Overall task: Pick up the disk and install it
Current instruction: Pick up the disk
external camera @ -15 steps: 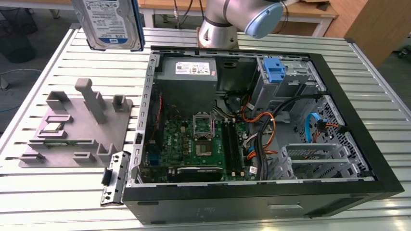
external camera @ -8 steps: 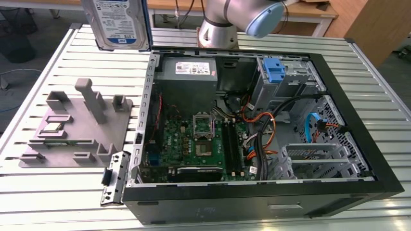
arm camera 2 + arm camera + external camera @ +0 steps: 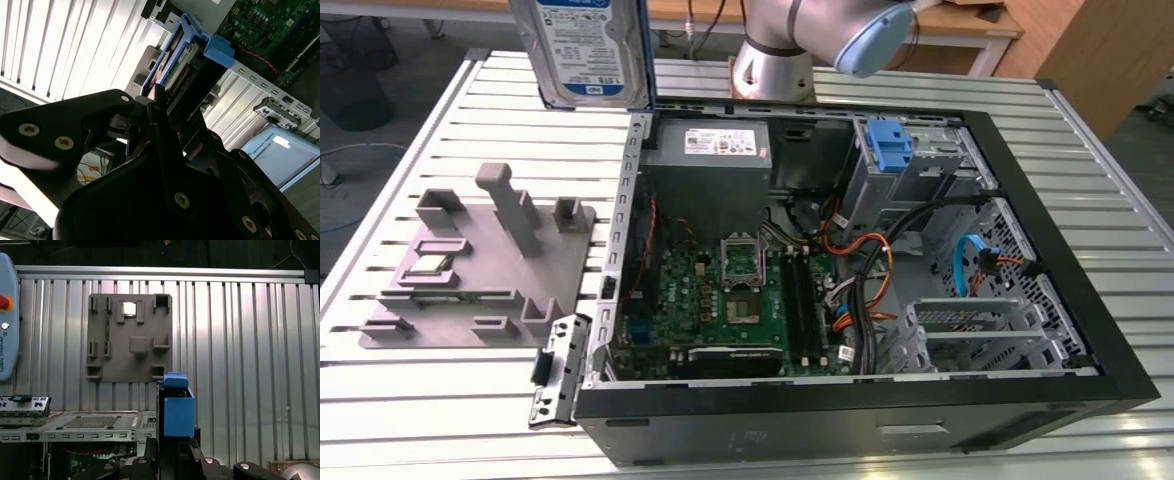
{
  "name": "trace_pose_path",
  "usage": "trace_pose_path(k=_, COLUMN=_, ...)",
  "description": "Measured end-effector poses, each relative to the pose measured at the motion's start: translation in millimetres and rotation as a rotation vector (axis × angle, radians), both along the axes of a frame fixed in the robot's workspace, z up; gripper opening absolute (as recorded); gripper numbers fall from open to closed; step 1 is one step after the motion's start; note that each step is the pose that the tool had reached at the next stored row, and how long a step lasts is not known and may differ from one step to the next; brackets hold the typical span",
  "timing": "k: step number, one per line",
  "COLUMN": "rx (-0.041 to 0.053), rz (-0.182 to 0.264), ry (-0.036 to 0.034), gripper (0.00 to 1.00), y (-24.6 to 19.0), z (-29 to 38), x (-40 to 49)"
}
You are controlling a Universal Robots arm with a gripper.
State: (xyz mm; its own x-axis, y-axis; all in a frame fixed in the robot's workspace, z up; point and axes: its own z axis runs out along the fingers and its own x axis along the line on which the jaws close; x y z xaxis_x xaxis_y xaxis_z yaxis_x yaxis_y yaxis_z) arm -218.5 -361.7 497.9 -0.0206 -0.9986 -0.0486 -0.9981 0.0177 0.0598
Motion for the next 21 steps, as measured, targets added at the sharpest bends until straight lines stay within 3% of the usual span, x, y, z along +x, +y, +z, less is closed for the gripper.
trace_pose_path(k=8, rx=0.0000, rz=0.000, ry=0.0032, gripper=0.35, y=-3.2, z=0.0, x=28.6)
trace_pose_path(k=14, rx=-0.0001, rz=0.000, ry=0.0070, gripper=0.35, y=-3.7, z=0.0, x=51.8)
trace_pose_path(k=21, rx=0.0000, rz=0.000, ry=0.0098, gripper=0.35, y=-3.8, z=0.0, x=72.9)
